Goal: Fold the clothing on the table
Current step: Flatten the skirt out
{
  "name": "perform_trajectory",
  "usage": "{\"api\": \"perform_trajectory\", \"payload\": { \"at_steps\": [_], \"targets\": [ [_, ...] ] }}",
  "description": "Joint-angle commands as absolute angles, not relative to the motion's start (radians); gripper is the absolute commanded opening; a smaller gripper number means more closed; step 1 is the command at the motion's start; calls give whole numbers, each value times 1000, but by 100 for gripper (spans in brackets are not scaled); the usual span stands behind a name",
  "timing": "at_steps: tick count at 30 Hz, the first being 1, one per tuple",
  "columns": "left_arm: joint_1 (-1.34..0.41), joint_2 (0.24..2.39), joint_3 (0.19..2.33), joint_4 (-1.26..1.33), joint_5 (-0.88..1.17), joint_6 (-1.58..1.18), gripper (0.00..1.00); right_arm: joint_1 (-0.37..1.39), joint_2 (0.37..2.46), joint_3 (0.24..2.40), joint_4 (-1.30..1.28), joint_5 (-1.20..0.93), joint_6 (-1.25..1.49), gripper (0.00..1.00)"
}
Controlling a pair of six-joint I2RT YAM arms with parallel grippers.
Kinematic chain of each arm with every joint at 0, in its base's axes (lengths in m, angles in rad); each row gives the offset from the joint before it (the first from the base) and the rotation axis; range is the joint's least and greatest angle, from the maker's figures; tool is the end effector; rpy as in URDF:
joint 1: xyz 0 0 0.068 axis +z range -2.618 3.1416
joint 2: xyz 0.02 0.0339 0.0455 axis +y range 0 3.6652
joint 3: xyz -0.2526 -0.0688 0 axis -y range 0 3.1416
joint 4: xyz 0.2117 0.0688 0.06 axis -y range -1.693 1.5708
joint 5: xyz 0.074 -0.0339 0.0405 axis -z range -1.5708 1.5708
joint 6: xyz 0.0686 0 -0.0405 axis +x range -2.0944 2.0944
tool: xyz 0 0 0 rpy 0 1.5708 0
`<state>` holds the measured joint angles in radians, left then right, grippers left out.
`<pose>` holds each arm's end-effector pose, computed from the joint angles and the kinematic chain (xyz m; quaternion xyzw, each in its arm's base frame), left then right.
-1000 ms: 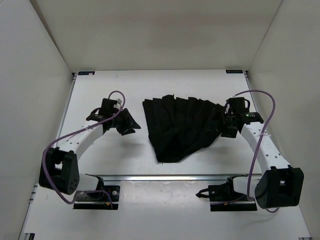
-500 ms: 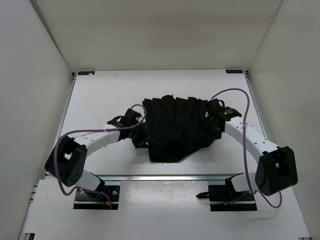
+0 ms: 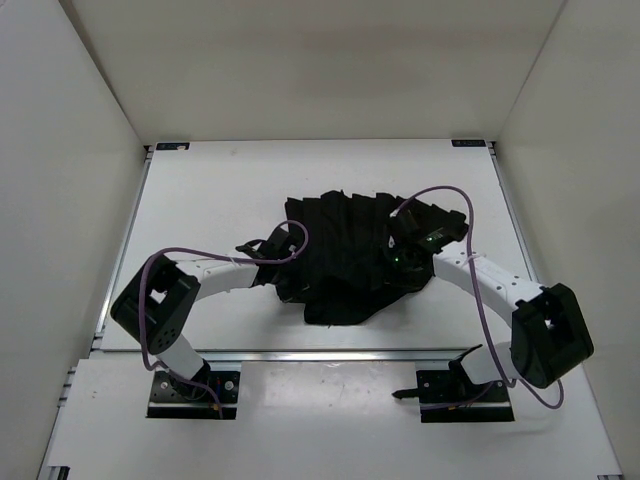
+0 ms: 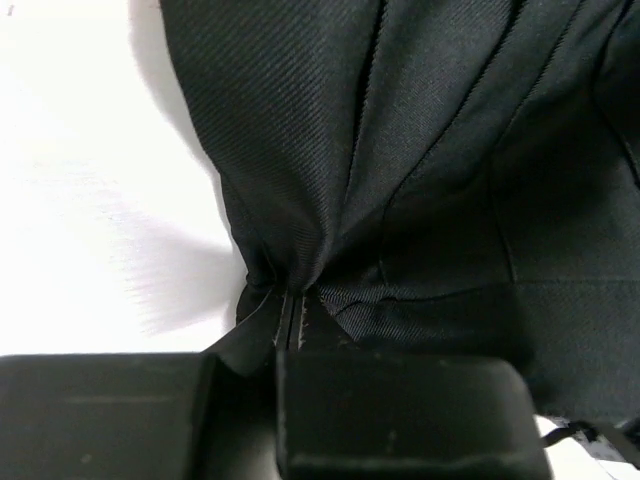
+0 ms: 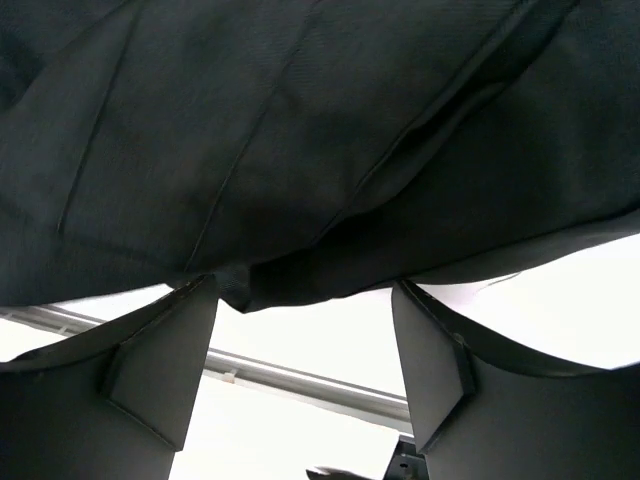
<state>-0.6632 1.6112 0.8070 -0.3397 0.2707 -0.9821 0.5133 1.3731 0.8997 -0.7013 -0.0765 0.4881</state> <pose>0.2080 -0.1858 0.1275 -0.1255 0.9606 -0.2436 0.0461 0.2075 0.1230 0.1867 -0.0199 0.9796 0.1273 0.1545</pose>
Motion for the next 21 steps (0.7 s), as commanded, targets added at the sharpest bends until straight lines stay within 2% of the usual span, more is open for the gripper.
{"api": "perform_trajectory", "payload": {
  "at_steps": [1,6,11,13,15,21],
  "targets": [
    [-670,1595,825,-287,272,-997,0,518,1321,927,-661,-66,483,69],
    [-661,1583,813,-282,275,-999,0,491,1275,916,-623,-68,544,69],
    [-643,1552,796,-281,279,-997,0,456,1269,897,-689,38,614,65],
    [-643,1545,790,-278,278,-999,0,442,1278,876,-724,54,632,57],
    [-643,1539,782,-278,284,-999,0,440,1289,853,-712,61,631,52],
    [-640,1537,772,-275,291,-1002,0,413,1365,782,-626,15,637,48]
  ]
}}
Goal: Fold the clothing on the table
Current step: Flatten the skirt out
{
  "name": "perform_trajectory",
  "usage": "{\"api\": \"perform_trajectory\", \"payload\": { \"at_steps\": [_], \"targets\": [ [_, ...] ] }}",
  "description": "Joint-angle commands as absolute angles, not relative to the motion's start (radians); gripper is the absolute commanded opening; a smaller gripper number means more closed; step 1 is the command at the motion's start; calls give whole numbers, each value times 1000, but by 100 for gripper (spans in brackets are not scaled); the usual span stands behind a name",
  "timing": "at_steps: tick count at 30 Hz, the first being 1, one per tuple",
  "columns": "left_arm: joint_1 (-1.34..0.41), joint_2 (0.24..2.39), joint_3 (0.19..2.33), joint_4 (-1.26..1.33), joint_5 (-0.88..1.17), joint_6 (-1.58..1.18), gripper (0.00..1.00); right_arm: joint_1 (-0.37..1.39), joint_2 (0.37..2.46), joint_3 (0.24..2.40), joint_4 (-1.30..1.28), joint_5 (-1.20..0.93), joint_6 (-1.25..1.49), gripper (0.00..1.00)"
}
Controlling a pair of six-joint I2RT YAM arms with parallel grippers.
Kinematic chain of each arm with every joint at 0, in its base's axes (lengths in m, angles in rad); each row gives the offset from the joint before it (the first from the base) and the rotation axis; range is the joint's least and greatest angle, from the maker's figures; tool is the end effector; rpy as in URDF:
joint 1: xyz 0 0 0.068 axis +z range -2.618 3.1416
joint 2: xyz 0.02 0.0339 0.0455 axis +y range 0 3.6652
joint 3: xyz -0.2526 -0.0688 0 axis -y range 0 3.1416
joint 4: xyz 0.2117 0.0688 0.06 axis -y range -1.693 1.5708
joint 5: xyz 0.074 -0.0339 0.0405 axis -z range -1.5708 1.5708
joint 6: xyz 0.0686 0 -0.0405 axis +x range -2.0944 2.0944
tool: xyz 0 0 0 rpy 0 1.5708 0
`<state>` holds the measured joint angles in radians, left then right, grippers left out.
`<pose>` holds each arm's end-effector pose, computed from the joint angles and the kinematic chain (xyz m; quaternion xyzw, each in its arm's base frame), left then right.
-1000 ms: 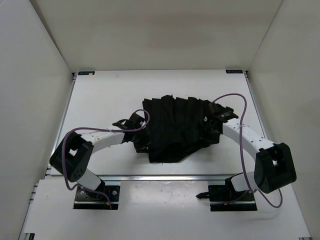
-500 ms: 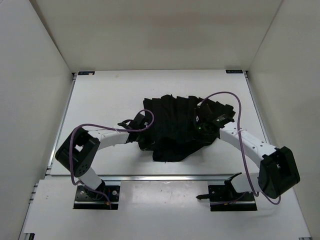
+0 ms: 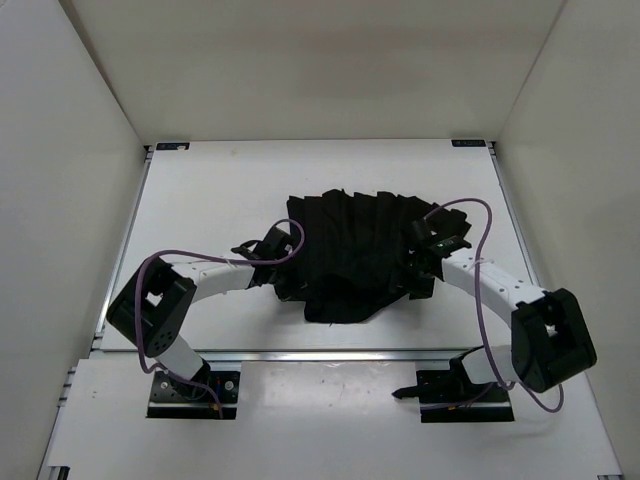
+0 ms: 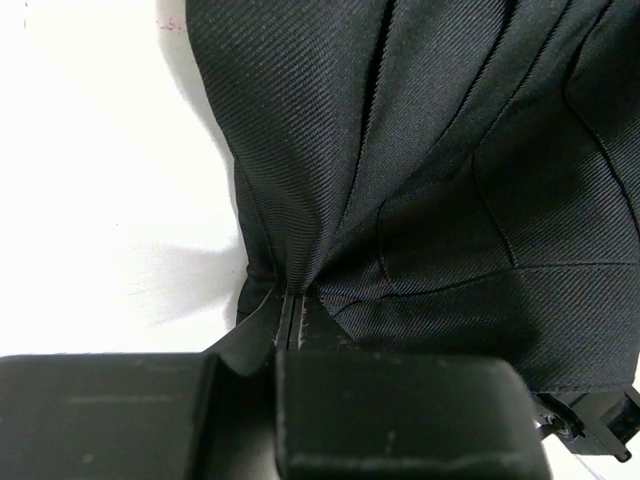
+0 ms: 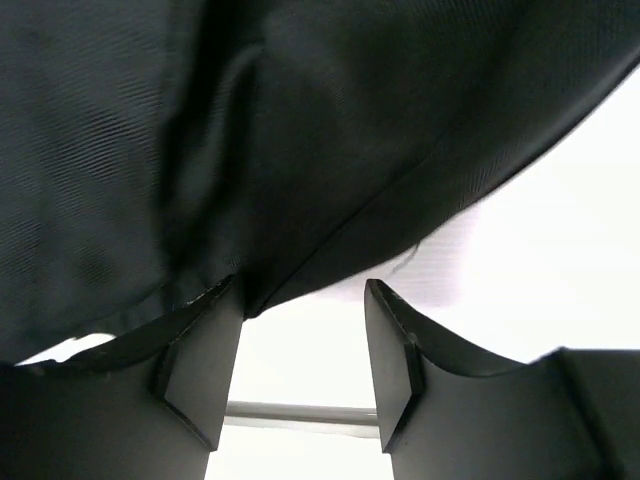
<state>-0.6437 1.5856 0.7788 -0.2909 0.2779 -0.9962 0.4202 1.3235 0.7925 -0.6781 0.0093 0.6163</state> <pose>0.2105 -0.1815 0.1301 -0.1369 0.9536 -0.2615 0.0599 0.2025 0.0898 0.1696 0.0971 0.9789 0.0851 0.1585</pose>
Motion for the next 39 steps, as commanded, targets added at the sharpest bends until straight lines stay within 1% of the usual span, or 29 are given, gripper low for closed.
{"api": "perform_trajectory", "payload": {
  "at_steps": [1,2,3,4,5,6,8,10,11,12,14,15,18,20,21,22,23,25,26,27,28,29,30,31,32,33,34,35,39],
  "targets": [
    [-638,1531,772,-272,290,-1002,0,416,1380,785,-609,9,634,48],
    [-638,1528,766,-268,291,-997,0,414,1399,796,-611,-20,630,47],
    [-637,1525,767,-267,293,-1002,0,417,1411,802,-594,-35,621,43],
    [-629,1519,764,-261,295,-1005,0,411,1428,813,-578,-44,611,32],
    [-621,1508,764,-261,295,-1003,0,405,1451,842,-563,-75,591,0],
    [-606,1503,770,-264,296,-997,0,388,1456,863,-568,-107,575,0],
    [-546,1490,804,-288,314,-965,0,370,1480,978,-587,-135,539,0],
    [-415,1482,874,-325,350,-908,0,333,1494,1091,-636,-133,480,0],
    [-388,1477,935,-357,353,-878,0,318,1487,1174,-661,-141,451,0],
    [-321,1477,1004,-385,366,-861,0,287,1482,1243,-675,-164,440,0],
    [-223,1479,1110,-426,388,-812,0,209,1448,1316,-672,-260,398,0],
    [-206,1474,1177,-448,391,-813,0,189,1428,1347,-667,-279,391,0],
    [-149,1424,1235,-465,403,-798,0,91,1375,1368,-672,-365,370,0],
    [-137,1379,1171,-411,423,-830,0,34,1359,1353,-687,-419,348,0],
    [-140,1343,1108,-373,429,-837,0,23,1365,1336,-702,-445,335,0],
    [-155,1298,998,-321,440,-851,0,18,1361,1310,-722,-446,310,0],
    [-158,1298,997,-321,437,-859,0,26,1361,1310,-738,-446,293,0],
    [-175,1253,849,-305,436,-856,0,40,1345,1232,-794,-427,270,0],
    [-184,1243,813,-301,442,-844,0,51,1342,1207,-814,-419,268,0],
    [-189,1212,739,-296,437,-844,0,57,1318,1136,-825,-419,276,0],
    [-195,1177,673,-301,433,-841,6,58,1290,1055,-824,-420,293,0],
    [-204,1155,638,-298,428,-833,15,63,1275,1019,-824,-414,293,0],
    [-198,1134,587,-295,439,-833,31,81,1247,953,-824,-393,296,12],
    [-193,1118,537,-299,457,-824,37,84,1224,909,-824,-356,310,26],
    [-198,1105,511,-302,454,-821,43,93,1213,884,-825,-344,305,33],
    [-196,1101,502,-322,450,-801,46,94,1194,855,-806,-342,311,44],
    [-204,1089,491,-339,443,-801,49,100,1181,820,-792,-345,325,50],
    [-224,1085,488,-345,425,-801,50,110,1171,801,-778,-341,330,53],
    [-316,1063,460,-342,355,-859,52,201,1149,734,-717,-266,419,54]
  ]
}}
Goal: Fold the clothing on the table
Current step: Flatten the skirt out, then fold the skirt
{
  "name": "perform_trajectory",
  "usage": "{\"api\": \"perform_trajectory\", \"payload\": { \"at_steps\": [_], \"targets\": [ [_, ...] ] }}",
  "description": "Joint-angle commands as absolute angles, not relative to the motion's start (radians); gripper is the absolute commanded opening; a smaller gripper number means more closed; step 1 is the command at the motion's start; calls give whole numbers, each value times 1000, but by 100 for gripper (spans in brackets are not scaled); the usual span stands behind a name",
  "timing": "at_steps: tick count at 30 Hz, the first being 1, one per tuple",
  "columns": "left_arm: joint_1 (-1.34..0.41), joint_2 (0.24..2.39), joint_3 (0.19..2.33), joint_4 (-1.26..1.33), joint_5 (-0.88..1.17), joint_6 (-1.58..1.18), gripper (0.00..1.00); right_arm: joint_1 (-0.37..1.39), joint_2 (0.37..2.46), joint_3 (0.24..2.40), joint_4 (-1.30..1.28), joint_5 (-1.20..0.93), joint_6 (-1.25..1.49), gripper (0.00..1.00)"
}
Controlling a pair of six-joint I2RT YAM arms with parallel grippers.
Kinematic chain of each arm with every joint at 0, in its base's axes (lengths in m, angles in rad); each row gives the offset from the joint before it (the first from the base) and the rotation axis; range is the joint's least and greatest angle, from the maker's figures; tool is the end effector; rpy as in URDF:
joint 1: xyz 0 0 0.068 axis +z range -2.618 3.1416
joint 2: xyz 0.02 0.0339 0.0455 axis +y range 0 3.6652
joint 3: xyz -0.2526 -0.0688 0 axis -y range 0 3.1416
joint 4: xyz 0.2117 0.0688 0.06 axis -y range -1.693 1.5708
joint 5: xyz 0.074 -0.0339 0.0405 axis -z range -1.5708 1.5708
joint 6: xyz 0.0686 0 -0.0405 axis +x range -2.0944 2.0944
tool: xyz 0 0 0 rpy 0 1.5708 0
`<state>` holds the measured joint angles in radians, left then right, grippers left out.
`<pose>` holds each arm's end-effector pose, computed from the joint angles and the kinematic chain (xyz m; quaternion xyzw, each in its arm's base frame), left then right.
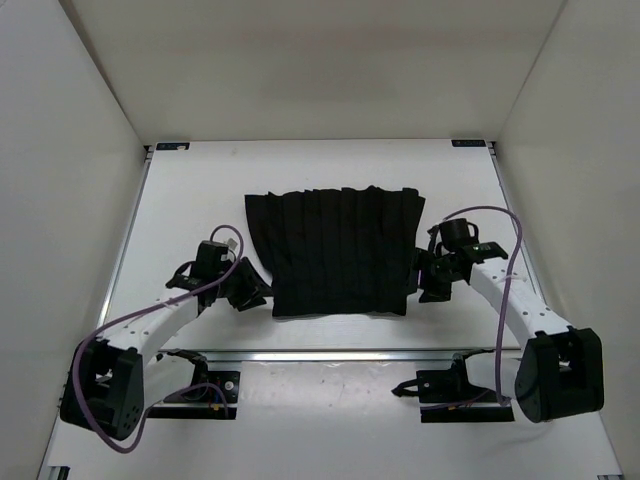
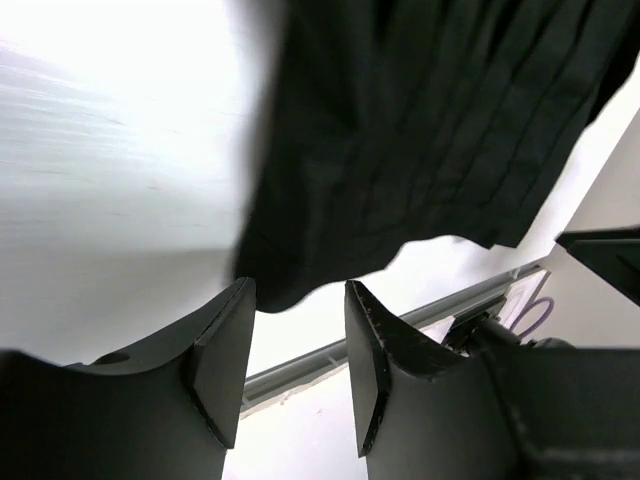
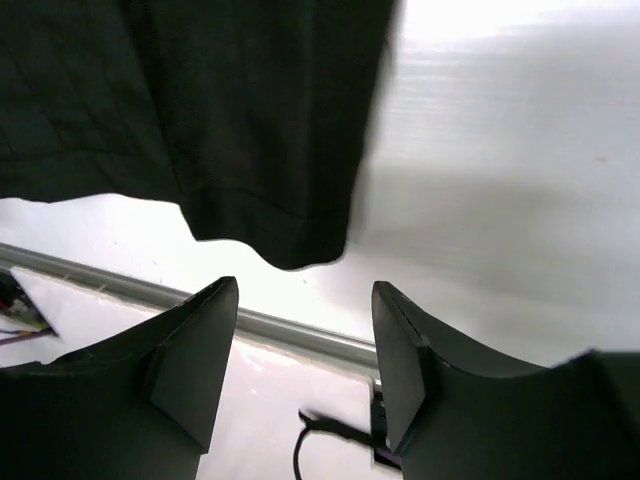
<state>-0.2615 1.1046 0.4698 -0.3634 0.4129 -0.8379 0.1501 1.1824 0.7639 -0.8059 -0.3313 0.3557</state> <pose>0.1732 -0.0748 0.1469 -0.2114 0.9167 -0.3121 0.1330 0.1838 0.0504 0.1855 0.0714 0.9693 0.1998 0.1239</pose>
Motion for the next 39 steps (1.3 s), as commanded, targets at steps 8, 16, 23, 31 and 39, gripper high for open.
{"api": "perform_trajectory", "payload": {
  "at_steps": [8,16,23,31,39],
  "targets": [
    [-440,1147,468,-285,207,-908,55,256,1216,623,-545,-227,488,54],
    [-475,1253,506,-233,181,-913,51,267,1315,598,-447,-268,499,37],
    [-456,1252,557,-242,218,-922,0,265,1296,665,-478,-330,474,0],
    [-327,1273,769,-417,285,-827,0,193,1318,933,-701,-333,379,0],
    [-411,1067,510,-558,360,-828,0,325,1103,677,-879,-359,449,0]
  ]
}}
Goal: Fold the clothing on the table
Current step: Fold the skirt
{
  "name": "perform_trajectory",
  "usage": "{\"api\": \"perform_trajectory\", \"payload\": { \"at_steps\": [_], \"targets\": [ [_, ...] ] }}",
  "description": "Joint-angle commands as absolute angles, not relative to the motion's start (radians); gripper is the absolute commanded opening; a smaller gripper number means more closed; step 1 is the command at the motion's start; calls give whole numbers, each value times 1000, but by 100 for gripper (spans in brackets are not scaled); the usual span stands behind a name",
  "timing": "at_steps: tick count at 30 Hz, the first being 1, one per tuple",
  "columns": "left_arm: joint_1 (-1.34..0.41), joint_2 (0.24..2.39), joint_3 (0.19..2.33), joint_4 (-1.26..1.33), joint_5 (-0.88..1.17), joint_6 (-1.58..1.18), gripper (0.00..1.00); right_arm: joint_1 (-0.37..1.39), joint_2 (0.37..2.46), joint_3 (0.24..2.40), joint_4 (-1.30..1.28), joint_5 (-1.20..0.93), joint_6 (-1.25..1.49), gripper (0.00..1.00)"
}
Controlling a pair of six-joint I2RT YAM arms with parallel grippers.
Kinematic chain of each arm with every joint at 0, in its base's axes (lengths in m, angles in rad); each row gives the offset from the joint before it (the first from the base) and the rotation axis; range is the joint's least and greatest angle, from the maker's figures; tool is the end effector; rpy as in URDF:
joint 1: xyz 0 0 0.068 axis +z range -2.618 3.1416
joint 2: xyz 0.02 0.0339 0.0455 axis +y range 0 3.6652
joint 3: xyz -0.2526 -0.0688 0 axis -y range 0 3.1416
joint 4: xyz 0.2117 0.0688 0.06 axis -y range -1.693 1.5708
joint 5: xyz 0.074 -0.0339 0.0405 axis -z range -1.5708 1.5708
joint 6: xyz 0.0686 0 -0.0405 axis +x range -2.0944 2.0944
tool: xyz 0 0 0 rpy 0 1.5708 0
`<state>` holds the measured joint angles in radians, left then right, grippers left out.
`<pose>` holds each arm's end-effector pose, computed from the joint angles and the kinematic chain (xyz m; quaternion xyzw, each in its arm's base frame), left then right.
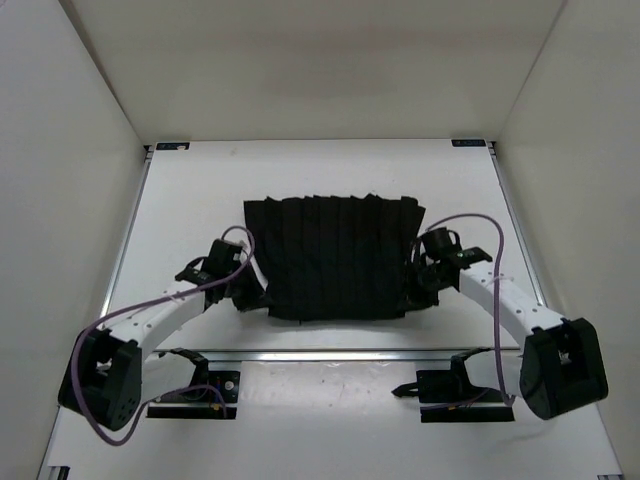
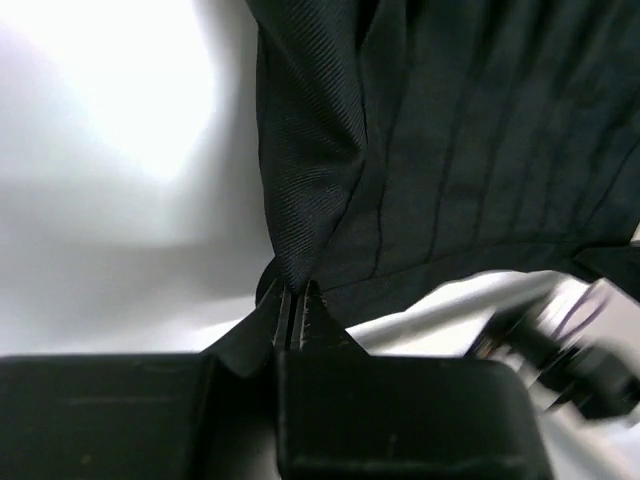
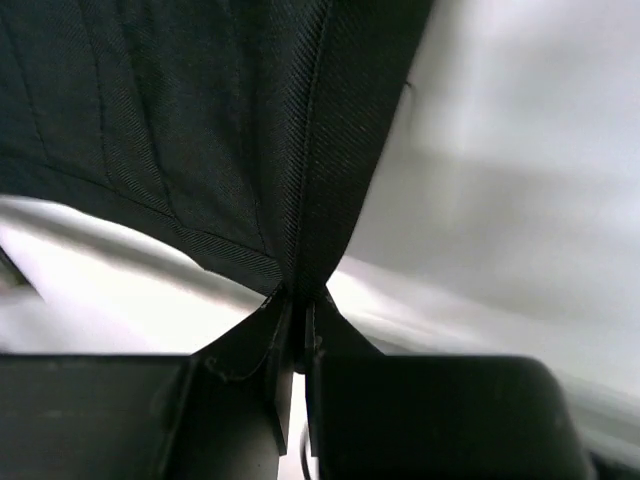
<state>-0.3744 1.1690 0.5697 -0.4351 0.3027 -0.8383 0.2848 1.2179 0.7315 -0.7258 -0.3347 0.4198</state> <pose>0.1797 -0.0926 0.1562 -0.1802 0.9369 -0.2688 0.1324 0.1824 0.0769 0.1747 0.0358 0.9700 0.2145 0.1085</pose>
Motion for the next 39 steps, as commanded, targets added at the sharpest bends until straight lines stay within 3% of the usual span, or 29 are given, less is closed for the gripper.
{"api": "perform_trajectory", "payload": {
  "at_steps": [1,4,7,10,16,18,19,21,23,29,39],
  "targets": [
    [-410,1019,497,-581,365,-822,0,333,1079,669,-900,-368,449,0],
    [-423,913,538,-693,399,-859,0,370,977,724,-1024,-408,474,0],
    [-377,931,700,-704,457,-897,0,318,1004,921,-1135,-471,447,0],
    [-328,1096,910,-669,512,-899,0,180,1145,1131,-1122,-551,356,0],
    [-206,1556,1220,-493,554,-926,0,11,1564,1382,-843,-655,409,0],
    [-163,1687,1305,-411,580,-978,24,2,1696,1463,-766,-638,423,4],
    [-143,1774,1316,-341,624,-1027,33,2,1785,1530,-758,-623,425,16],
    [-127,1856,1293,-191,710,-1127,30,2,1883,1641,-797,-562,402,23],
    [-120,1867,1254,-31,738,-1198,44,12,1916,1712,-821,-469,384,32],
    [-83,1741,1117,-60,683,-1114,52,-44,1746,1443,-675,-370,454,73],
    [-97,1661,962,-247,448,-916,54,-84,1600,999,-462,-354,598,74]
  ]
}}
